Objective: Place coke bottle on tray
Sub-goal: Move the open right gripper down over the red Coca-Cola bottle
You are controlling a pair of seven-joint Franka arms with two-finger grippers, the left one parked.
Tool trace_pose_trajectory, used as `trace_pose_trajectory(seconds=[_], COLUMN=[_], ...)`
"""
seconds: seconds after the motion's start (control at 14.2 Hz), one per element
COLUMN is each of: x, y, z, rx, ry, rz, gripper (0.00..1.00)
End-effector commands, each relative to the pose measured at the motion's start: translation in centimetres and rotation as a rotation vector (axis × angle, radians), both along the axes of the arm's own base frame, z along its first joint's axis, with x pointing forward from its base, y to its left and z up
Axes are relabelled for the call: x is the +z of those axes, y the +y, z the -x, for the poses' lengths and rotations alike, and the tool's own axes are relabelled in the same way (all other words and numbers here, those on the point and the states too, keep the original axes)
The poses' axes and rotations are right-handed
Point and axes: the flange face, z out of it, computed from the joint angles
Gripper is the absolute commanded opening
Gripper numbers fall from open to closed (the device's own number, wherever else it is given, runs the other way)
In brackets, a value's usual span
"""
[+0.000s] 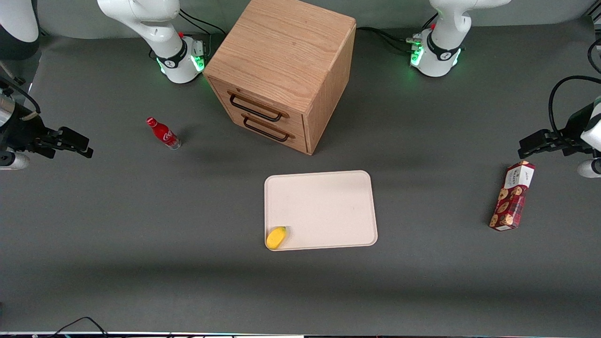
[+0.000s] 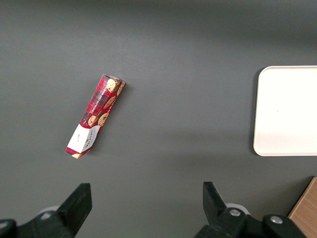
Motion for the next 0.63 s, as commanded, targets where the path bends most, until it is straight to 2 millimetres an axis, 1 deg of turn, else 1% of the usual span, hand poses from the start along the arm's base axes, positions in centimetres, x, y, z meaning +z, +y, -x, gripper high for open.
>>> trace_pose_trajectory(seconds=[0.0,0.14,0.21,0.28,0.42,0.56], x=[0.2,-0.6,-1.3,-2.3,-5.0,-7.0], y=[0.0,-0.1,-0.1,-0.1,0.8,1.1], z=[0.0,-0.1,0.0,0.6,3.3,5.5], rx=[0.005,-0.041,-0.057,-0.058,-0.044,-0.043], ry=[0.014,0.031,0.047,0.073,0.145,0.188], rz=[-0.026,-0.027,-0.026,-0.024,-0.016,-0.012], gripper=[1.00,1.00,1.00,1.00,1.00,1.00])
